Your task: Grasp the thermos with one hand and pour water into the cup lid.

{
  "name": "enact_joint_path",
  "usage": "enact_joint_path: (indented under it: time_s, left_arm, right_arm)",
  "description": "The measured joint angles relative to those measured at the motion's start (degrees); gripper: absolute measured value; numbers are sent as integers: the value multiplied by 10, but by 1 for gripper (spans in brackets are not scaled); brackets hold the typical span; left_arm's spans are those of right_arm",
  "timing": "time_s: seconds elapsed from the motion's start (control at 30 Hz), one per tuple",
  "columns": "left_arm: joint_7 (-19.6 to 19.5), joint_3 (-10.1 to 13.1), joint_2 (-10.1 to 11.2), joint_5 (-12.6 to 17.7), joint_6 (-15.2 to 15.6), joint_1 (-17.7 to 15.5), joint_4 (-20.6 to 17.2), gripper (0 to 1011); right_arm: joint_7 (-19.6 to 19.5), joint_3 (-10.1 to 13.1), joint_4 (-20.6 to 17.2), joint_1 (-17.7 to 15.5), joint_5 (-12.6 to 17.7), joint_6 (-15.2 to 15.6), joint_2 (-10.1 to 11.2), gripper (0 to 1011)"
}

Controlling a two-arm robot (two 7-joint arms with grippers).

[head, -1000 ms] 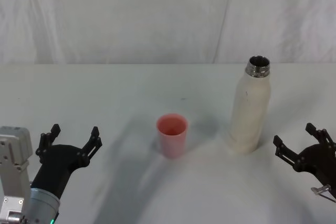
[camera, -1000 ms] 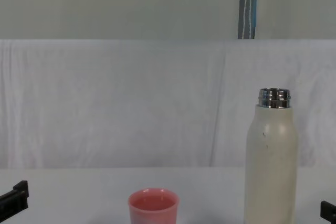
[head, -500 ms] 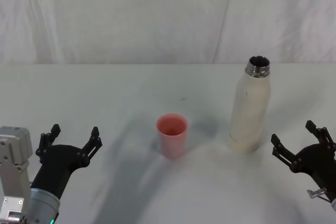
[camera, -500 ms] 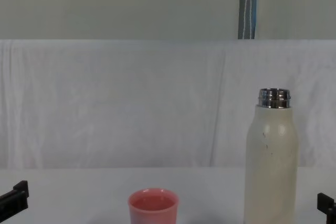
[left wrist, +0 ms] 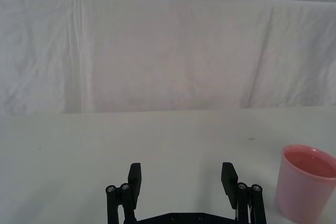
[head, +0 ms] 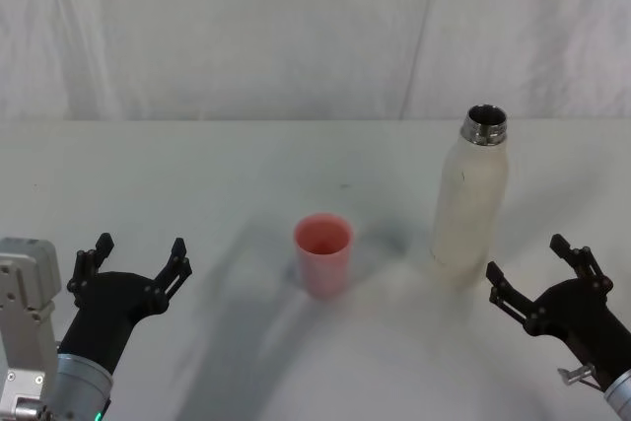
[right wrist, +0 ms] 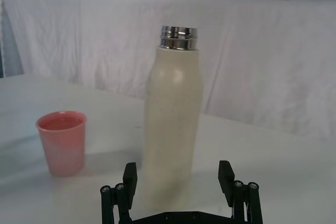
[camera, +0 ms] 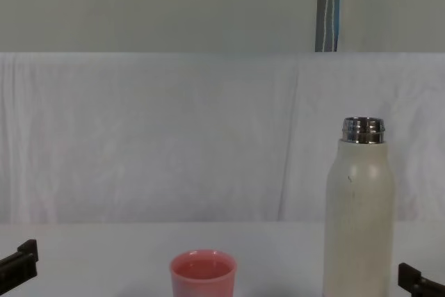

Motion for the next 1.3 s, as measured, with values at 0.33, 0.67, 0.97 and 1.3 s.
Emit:
enact_joint_path:
  time_s: [0.33, 0.67, 0.97, 1.3]
  left_arm:
    - [0, 0, 0, 0, 0, 0, 0, 1001]
    - [0, 0, 0, 0, 0, 0, 0, 1001]
    - [0, 0, 0, 0, 0, 0, 0, 1001]
    - [0, 0, 0, 0, 0, 0, 0, 1001]
  right_arm:
    - [6, -10, -1, 6, -2, 0, -6, 1001]
    - [13, -20, -1, 12, -2, 0, -9, 1001]
    - [15, -32, 1, 20, 1, 5, -13, 1001]
    - [15, -37, 12, 28, 1, 10, -13, 1001]
